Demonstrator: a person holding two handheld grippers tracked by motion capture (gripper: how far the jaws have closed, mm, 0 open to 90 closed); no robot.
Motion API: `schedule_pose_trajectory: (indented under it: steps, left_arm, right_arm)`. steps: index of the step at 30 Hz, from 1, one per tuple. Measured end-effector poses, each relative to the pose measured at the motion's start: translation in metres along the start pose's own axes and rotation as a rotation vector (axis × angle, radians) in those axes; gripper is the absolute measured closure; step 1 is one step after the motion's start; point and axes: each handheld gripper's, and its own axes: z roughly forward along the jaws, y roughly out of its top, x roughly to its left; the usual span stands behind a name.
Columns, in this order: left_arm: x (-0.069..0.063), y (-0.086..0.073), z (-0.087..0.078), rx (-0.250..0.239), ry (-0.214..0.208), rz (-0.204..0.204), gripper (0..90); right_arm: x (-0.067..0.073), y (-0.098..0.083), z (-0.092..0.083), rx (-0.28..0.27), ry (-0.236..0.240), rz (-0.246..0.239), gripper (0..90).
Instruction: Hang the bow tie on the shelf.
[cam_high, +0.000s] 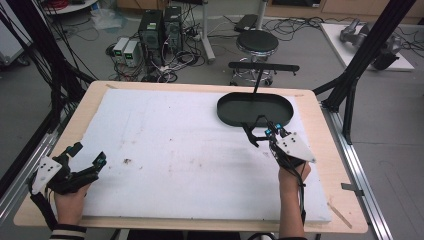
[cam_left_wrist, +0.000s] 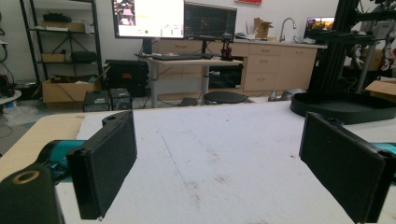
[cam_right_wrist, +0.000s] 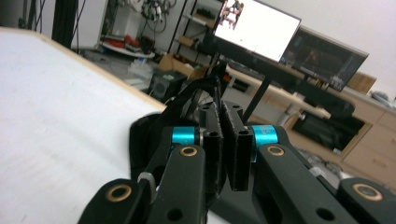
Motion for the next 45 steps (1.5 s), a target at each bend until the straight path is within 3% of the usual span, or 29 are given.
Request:
schedule_pose_trajectory:
  steps: [10,17,22,30,38,45]
  left_arm:
    - [-0.001,0.0,0.001,-0.007,-0.006,-0.003,11.6]
    - [-0.001,0.0,0.001,-0.007,-0.006,-0.009,11.6]
    - [-0.001,0.0,0.0,-0.006,-0.006,-0.011,11.6]
    - [0.0,-0.002,-0.002,-0.001,-0.005,-0.015,11.6]
    - [0.003,-0.001,-0.006,-0.012,0.007,-0.026,11.6]
    - [0.003,-0.002,-0.005,-0.009,0.002,-0.03,11.6]
  right_arm:
    - [-0.009,0.028,0.022,-0.059,-0.017,-0.046,87.1]
    - [-0.018,0.052,0.047,-0.089,-0.042,-0.063,87.1]
    - [-0.024,0.059,0.065,-0.075,-0.067,-0.087,87.1]
    - [-0.041,0.064,0.095,-0.068,-0.108,-0.083,87.1]
    - [-0.049,0.068,0.135,-0.017,-0.113,-0.118,87.2]
    - [-0.058,0.064,0.156,0.035,-0.147,-0.117,87.2]
